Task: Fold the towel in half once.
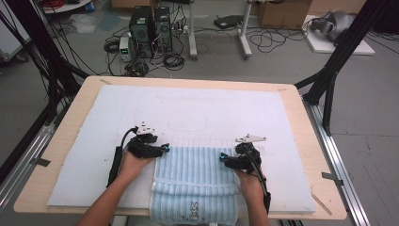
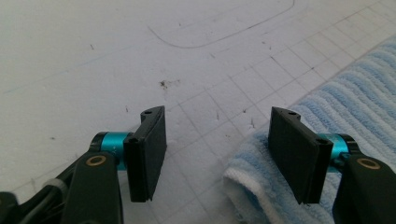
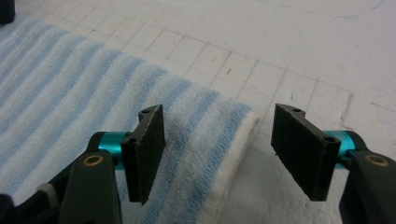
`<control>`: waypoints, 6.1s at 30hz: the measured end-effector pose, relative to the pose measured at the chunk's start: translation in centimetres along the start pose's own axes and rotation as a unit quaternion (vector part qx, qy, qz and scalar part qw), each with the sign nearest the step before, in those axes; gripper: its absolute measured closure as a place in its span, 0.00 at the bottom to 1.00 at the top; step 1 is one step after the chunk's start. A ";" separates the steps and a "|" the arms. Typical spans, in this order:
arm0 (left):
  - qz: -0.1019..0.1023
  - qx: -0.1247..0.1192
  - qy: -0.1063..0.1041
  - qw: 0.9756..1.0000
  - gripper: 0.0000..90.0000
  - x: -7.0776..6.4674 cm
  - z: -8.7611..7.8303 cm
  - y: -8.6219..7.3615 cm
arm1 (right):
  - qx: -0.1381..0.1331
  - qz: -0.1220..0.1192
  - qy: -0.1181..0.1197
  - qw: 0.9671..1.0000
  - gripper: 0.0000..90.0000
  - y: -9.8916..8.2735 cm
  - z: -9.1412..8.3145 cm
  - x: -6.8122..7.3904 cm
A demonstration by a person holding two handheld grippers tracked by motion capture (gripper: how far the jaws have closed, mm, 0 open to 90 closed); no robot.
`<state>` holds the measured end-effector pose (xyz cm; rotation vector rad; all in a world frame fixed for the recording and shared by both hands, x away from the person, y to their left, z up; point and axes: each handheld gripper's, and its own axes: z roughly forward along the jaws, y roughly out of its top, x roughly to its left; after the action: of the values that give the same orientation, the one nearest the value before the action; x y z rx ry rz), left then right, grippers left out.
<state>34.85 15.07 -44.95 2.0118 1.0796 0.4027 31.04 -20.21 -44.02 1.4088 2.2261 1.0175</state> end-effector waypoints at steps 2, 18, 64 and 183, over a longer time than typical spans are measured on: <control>0.006 -0.001 0.009 1.000 0.47 -0.1 0.0 0.0 | 0.008 0.004 -0.001 1.000 0.41 -0.1 0.3 -0.1; -0.005 -0.007 -0.034 0.999 0.96 -0.9 0.3 0.0 | -0.008 0.007 0.029 1.000 0.83 -0.1 0.5 -2.0; -0.065 -0.074 -0.009 0.995 0.97 5.3 2.1 7.7 | -0.058 -0.024 0.009 0.998 0.96 8.0 5.0 -4.3; -0.037 -0.071 -0.100 0.992 0.96 -1.8 -7.4 -3.5 | -0.084 -0.054 0.062 0.993 0.70 -3.6 -4.2 1.3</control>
<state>27.46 18.44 -42.85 1.8381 0.9706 0.2260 25.58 -21.64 -43.51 1.1705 2.2157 1.2522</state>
